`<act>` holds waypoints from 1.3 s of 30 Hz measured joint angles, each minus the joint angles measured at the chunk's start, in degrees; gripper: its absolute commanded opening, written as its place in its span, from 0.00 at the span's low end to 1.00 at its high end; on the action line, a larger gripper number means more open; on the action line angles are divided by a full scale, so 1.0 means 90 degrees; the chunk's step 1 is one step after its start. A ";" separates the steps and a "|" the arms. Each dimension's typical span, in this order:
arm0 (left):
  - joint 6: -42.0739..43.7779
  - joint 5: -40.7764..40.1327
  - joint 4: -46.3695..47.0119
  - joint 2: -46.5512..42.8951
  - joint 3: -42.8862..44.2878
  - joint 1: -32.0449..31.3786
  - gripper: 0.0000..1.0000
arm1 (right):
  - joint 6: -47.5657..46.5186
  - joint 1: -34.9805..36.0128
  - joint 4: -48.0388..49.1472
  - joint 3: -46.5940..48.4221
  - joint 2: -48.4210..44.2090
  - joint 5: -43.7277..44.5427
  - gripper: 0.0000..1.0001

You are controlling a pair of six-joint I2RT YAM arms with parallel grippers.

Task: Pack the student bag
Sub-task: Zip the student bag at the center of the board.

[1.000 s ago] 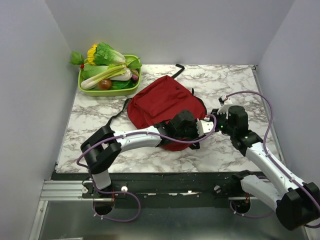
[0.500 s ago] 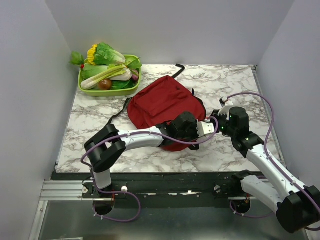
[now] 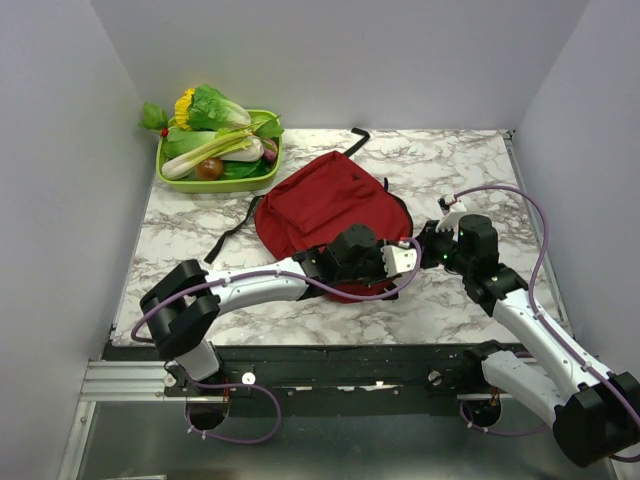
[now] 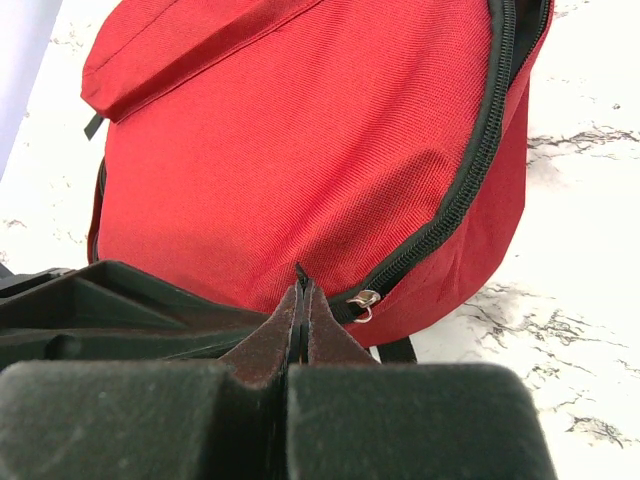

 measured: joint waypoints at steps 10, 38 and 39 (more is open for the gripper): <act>-0.0034 -0.0078 -0.0002 0.0544 0.0066 -0.0019 0.43 | 0.0032 -0.0002 -0.0002 0.0000 -0.0039 -0.0017 0.01; -0.0141 0.0250 -0.0736 0.0163 0.0182 -0.0029 0.00 | -0.0189 -0.0274 -0.0070 0.0007 0.0483 0.0347 0.00; -0.0109 0.0299 -0.0850 0.0070 0.0151 -0.0027 0.00 | -0.0240 -0.0362 -0.0068 0.0046 0.0561 0.0352 0.00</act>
